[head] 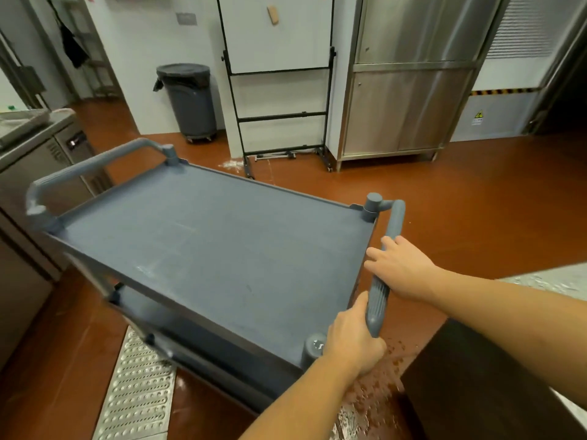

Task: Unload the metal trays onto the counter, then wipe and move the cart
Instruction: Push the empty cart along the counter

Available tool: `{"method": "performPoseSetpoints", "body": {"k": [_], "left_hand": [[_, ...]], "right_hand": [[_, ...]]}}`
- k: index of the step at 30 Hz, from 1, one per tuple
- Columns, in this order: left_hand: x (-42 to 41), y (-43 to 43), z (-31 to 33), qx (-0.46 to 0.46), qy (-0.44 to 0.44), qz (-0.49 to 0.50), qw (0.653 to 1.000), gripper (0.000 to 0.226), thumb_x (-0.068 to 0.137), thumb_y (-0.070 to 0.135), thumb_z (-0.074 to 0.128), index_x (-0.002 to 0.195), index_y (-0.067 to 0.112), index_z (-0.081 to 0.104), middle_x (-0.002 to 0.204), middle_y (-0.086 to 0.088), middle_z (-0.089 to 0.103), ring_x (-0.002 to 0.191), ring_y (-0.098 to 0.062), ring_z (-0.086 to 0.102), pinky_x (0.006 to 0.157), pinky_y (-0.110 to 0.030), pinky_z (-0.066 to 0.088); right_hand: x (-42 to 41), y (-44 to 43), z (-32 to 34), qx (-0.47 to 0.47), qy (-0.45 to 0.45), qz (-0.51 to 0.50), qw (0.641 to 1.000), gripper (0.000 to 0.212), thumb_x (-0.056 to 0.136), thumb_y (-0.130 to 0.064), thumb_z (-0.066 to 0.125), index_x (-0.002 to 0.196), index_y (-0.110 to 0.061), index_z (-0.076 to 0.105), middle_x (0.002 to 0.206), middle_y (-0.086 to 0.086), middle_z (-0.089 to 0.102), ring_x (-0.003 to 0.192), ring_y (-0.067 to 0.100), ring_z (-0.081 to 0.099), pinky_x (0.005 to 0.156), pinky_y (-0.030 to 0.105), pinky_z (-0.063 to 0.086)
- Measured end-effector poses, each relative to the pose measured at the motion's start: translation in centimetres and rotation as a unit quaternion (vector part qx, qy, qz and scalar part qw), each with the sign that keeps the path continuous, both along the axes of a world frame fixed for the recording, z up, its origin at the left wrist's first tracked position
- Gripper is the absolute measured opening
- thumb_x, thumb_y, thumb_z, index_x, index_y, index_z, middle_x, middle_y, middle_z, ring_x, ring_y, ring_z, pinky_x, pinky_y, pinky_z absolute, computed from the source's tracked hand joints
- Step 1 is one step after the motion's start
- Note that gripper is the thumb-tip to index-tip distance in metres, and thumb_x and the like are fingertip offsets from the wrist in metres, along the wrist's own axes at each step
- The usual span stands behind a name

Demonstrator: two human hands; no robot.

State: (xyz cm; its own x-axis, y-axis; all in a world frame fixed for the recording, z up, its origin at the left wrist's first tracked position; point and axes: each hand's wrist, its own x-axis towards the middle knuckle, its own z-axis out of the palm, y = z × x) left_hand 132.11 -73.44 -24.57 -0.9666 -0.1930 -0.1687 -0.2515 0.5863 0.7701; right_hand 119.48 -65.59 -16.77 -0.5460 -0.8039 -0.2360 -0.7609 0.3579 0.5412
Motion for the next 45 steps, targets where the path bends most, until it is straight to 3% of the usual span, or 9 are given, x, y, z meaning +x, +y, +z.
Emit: {"method": "performPoseSetpoints", "body": {"k": [6, 17, 21, 25, 29, 33, 37, 39, 45], "left_hand": [[6.5, 2.0, 0.2, 0.025, 0.001, -0.075, 0.997, 0.067, 0.077, 0.015, 0.067, 0.131, 0.035, 0.033, 0.111, -0.006, 0.059, 0.094, -0.033, 0.06, 0.07, -0.042, 0.053], [15.2, 2.2, 1.6, 0.011, 0.012, -0.157, 0.987, 0.062, 0.073, 0.025, 0.064, 0.13, 0.037, 0.043, 0.098, 0.003, 0.061, 0.077, -0.017, 0.055, 0.059, -0.025, 0.042], [18.2, 1.0, 1.9, -0.048, -0.007, -0.152, 0.987, 0.067, 0.067, 0.018, 0.061, 0.126, 0.044, 0.044, 0.094, 0.002, 0.063, 0.077, -0.022, 0.06, 0.061, -0.033, 0.05], [21.7, -0.6, 2.5, -0.081, -0.039, -0.148, 0.985, 0.07, 0.071, 0.011, 0.061, 0.129, 0.045, 0.045, 0.102, 0.005, 0.064, 0.085, -0.018, 0.061, 0.068, -0.029, 0.05], [24.5, -1.9, 3.5, -0.186, -0.077, -0.137, 0.97, 0.071, 0.072, 0.015, 0.06, 0.135, 0.038, 0.036, 0.107, 0.001, 0.064, 0.093, -0.022, 0.06, 0.077, -0.035, 0.051], [24.3, 1.2, 5.1, -0.305, -0.083, -0.076, 0.946, 0.032, 0.081, 0.024, 0.056, 0.108, 0.017, 0.041, 0.107, -0.004, 0.062, 0.097, -0.027, 0.06, 0.07, -0.034, 0.042], [25.2, 2.0, 3.9, -0.415, -0.097, -0.053, 0.903, 0.04, 0.084, 0.03, 0.058, 0.116, 0.017, 0.04, 0.115, -0.006, 0.062, 0.108, -0.03, 0.059, 0.079, -0.038, 0.039], [26.2, 0.7, 3.0, -0.434, -0.069, -0.038, 0.898, 0.035, 0.085, 0.031, 0.056, 0.116, 0.02, 0.043, 0.111, -0.003, 0.063, 0.104, -0.029, 0.061, 0.076, -0.036, 0.04], [28.7, -3.9, 1.8, -0.44, 0.007, -0.053, 0.896, 0.032, 0.082, 0.04, 0.05, 0.111, 0.03, 0.047, 0.106, 0.007, 0.064, 0.099, -0.022, 0.061, 0.074, -0.032, 0.044]], "right_hand": [[7.7, 3.2, -0.8, 0.034, 0.02, -0.046, 0.998, 0.035, 0.089, -0.033, 0.061, 0.121, -0.022, 0.053, 0.122, 0.002, 0.045, 0.111, 0.026, 0.039, 0.089, 0.037, 0.04], [17.8, 6.1, -1.1, 0.005, 0.022, -0.147, 0.989, 0.032, 0.093, -0.031, 0.057, 0.121, -0.016, 0.055, 0.119, 0.005, 0.048, 0.111, 0.028, 0.04, 0.087, 0.039, 0.04], [21.1, 6.1, -1.1, -0.018, -0.003, -0.143, 0.99, 0.045, 0.088, -0.048, 0.058, 0.119, -0.015, 0.056, 0.117, 0.005, 0.049, 0.11, 0.028, 0.04, 0.086, 0.04, 0.033], [24.9, 5.3, -1.5, -0.031, -0.01, -0.137, 0.99, 0.057, 0.081, -0.062, 0.058, 0.117, -0.018, 0.058, 0.118, 0.005, 0.051, 0.11, 0.029, 0.041, 0.092, 0.043, 0.03], [28.5, 4.0, -2.0, -0.09, -0.042, -0.13, 0.987, 0.051, 0.084, -0.059, 0.056, 0.111, -0.017, 0.06, 0.114, 0.006, 0.05, 0.107, 0.029, 0.04, 0.091, 0.043, 0.029], [31.3, 3.5, -3.4, -0.223, -0.11, -0.1, 0.964, 0.033, 0.089, -0.036, 0.052, 0.115, -0.015, 0.054, 0.119, 0.008, 0.047, 0.112, 0.03, 0.037, 0.092, 0.041, 0.028], [29.5, 6.7, -3.5, -0.2, -0.161, -0.096, 0.962, 0.085, 0.069, -0.065, 0.065, 0.135, -0.02, 0.036, 0.13, 0.004, 0.038, 0.121, 0.029, 0.035, 0.104, 0.049, 0.025], [27.8, 9.7, -3.6, -0.203, -0.155, -0.148, 0.955, 0.093, 0.068, -0.067, 0.064, 0.141, -0.023, 0.029, 0.136, 0.002, 0.037, 0.128, 0.027, 0.034, 0.106, 0.047, 0.027], [28.5, 10.0, -4.4, -0.224, -0.168, -0.171, 0.945, 0.054, 0.073, -0.064, 0.055, 0.111, -0.026, 0.049, 0.11, -0.003, 0.056, 0.107, 0.023, 0.054, 0.097, 0.044, 0.034]]}}
